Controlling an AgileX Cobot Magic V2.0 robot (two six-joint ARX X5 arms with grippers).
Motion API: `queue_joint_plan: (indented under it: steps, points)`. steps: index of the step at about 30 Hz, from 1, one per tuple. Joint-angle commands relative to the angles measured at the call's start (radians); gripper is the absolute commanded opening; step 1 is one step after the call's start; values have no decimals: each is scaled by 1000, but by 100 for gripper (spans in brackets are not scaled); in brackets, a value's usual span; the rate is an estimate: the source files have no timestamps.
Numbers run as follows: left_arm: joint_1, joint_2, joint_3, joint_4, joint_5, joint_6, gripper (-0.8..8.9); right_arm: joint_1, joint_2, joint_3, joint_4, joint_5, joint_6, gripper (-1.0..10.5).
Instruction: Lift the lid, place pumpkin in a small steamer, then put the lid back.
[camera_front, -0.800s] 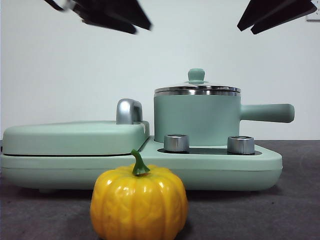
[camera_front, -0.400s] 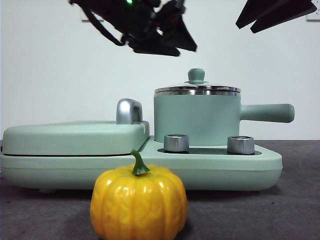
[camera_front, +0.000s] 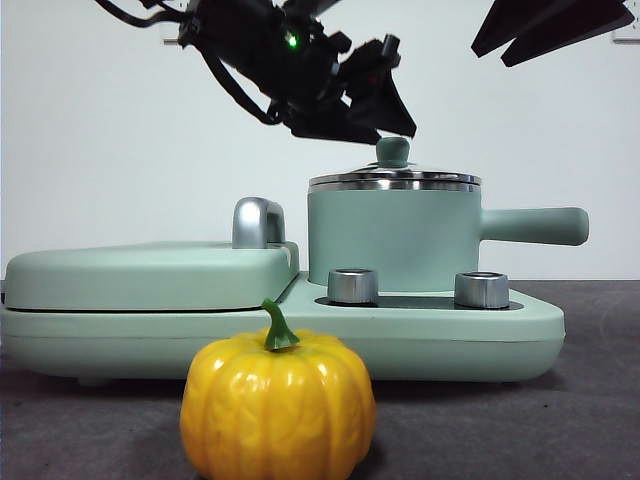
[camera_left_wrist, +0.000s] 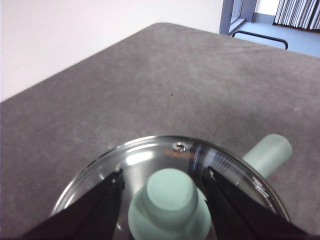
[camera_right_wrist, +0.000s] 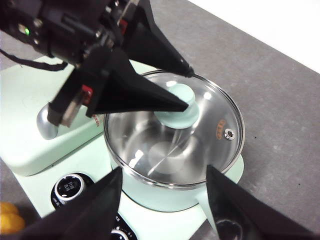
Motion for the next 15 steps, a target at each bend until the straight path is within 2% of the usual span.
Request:
queue_joint_plan:
  steps: [1,8,10,12,15]
  points:
    - [-10,31,23,14,2,-5,259,6,8,21,10,1,12,266]
    - [-10,48,23,13,2,-32,236,6,8,21,10,1,12,266]
    - [-11,48,23,14,2,-32,160,6,8,21,10,1,12,266]
    - [-11,48,23,13,2,-32,1,6,8,21,10,1,12,266]
    - [-10,48,23,13,2,-32,7,6,8,21,10,1,12,266]
